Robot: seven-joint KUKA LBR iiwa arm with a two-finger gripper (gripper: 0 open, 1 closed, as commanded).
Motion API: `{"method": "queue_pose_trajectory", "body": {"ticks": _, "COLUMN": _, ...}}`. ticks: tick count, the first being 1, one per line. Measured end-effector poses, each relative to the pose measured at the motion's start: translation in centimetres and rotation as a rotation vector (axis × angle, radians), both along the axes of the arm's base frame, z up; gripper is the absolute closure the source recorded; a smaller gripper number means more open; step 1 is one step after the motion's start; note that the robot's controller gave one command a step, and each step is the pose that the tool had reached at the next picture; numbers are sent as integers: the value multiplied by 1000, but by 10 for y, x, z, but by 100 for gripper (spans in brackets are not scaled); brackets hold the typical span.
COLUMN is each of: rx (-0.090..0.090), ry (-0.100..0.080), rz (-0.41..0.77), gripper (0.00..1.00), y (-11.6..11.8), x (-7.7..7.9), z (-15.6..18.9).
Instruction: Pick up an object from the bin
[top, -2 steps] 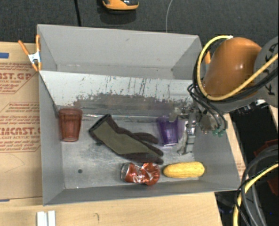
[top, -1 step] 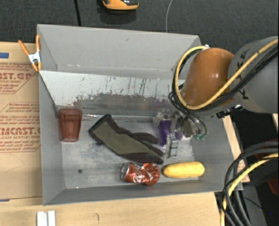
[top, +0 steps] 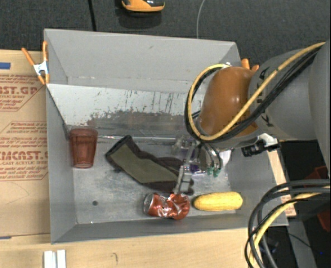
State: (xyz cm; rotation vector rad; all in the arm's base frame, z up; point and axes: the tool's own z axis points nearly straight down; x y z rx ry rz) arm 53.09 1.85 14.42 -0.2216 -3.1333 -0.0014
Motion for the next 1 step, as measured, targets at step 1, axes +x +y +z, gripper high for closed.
{"method": "queue_pose_trajectory", "body": {"ticks": 1, "rx": -1, "ry": -2, "rz": 52, "gripper": 0, "y": 15, "x": 14, "z": -6}}
